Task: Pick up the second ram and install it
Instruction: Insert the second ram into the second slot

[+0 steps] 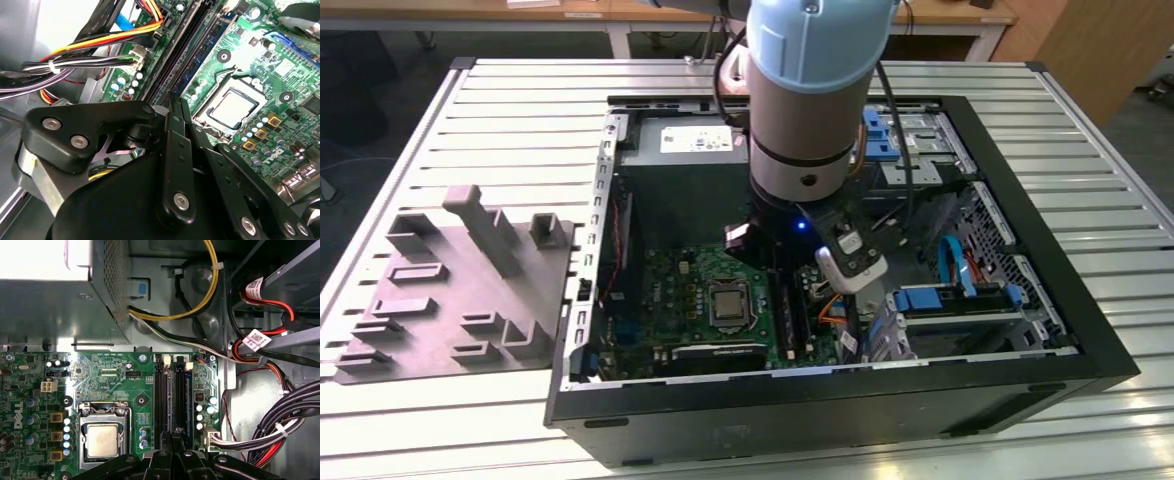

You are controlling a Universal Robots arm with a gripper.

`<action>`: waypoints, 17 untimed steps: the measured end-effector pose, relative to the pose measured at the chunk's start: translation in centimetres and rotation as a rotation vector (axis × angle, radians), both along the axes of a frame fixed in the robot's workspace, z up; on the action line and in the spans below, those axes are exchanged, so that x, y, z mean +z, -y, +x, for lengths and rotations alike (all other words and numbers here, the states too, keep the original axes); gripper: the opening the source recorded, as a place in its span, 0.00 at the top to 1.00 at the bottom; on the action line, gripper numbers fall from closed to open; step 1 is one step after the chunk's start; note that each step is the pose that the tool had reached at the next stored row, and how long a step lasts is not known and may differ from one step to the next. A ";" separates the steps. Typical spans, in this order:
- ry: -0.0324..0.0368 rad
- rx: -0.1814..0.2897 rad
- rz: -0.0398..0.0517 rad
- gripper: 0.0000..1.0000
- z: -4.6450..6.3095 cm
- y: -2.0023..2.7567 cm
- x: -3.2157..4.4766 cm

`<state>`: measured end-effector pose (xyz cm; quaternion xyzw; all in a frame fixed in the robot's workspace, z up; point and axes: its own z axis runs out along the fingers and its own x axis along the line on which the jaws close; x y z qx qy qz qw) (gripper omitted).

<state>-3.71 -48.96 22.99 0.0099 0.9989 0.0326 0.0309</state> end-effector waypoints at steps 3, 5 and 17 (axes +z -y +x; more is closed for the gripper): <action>0.0001 0.000 0.0000 0.89 0.0 0.00 -0.02; 0.0003 0.000 0.0005 0.89 -0.1 -0.01 -0.11; 0.0001 0.000 -0.0001 0.89 -0.1 0.00 -0.28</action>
